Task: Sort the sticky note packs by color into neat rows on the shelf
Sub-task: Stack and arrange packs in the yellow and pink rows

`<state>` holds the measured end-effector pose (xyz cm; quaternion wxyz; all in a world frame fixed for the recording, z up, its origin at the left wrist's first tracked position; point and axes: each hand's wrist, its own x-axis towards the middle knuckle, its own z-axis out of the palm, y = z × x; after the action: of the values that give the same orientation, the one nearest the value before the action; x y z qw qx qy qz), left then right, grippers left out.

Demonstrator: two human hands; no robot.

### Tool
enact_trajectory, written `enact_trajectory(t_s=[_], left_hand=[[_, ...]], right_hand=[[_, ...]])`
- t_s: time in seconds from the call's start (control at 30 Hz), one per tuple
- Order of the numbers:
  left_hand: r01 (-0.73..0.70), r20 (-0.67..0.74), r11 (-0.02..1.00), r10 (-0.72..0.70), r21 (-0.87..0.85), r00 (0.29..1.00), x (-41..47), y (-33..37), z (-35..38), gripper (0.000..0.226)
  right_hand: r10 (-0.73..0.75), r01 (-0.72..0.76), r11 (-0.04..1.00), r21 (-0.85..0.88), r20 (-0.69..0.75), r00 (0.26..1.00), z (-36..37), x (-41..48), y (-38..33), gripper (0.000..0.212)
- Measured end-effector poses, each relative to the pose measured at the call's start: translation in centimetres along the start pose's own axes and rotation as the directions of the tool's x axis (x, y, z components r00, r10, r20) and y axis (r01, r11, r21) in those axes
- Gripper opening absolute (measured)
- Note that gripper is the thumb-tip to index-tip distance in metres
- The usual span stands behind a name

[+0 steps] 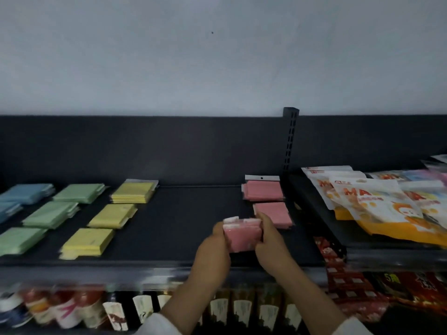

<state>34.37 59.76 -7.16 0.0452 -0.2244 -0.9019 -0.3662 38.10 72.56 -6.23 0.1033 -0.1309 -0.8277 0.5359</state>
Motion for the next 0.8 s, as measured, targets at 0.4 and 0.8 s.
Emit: enact_trajectory(t_s=[0.4,0.8], left_hand=[[0.143,0.102,0.934,-0.115,-0.327,0.988,-0.1,-2.1,-7.2,0.025],[0.413,0.346,0.906,-0.359,-0.096,0.867,3.7,-10.4,-11.3,0.018]], right_hand=[[0.023,-0.032,0.984,0.177,0.051,0.998,3.1,-0.4,-3.9,0.042],[0.395,-0.403,0.912,0.076,0.105,0.913,10.6,2.3,-7.7,0.015]])
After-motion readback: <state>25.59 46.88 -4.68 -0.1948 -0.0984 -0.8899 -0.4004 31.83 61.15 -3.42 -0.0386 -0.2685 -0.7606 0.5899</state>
